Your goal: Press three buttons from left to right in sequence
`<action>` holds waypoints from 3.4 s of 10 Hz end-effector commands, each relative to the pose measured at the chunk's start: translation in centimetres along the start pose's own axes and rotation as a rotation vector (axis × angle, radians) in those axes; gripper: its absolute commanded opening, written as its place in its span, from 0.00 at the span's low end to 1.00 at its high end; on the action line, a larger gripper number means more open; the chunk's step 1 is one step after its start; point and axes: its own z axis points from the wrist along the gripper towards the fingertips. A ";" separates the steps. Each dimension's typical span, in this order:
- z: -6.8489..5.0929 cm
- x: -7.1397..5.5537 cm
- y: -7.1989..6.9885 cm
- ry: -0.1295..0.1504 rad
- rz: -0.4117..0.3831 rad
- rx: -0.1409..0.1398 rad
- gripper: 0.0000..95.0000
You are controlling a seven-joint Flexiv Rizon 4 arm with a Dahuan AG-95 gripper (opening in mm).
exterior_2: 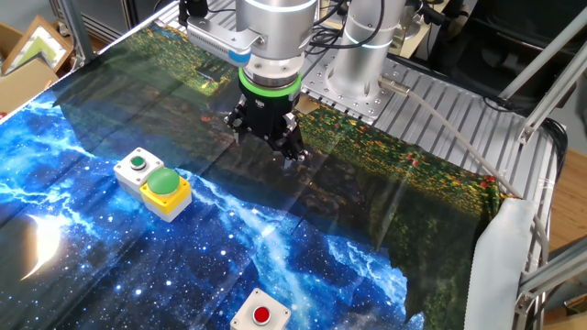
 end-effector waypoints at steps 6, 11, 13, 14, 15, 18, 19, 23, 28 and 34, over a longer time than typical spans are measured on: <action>0.0 0.0 0.0 0.002 0.241 0.007 0.00; 0.0 0.0 0.0 0.003 0.243 0.006 0.00; 0.0 0.0 0.0 0.003 0.242 0.006 0.00; 0.0 0.0 0.0 0.003 0.241 0.006 0.00; 0.0 0.0 0.0 0.003 0.241 0.006 0.00; 0.0 0.0 0.0 0.003 0.242 0.006 0.00; 0.0 0.0 0.0 0.003 0.242 0.006 0.00; 0.0 0.0 0.0 0.003 0.162 0.003 0.00; 0.0 0.1 0.0 0.002 0.174 0.001 0.00; -0.1 0.1 0.0 0.006 0.222 -0.002 0.80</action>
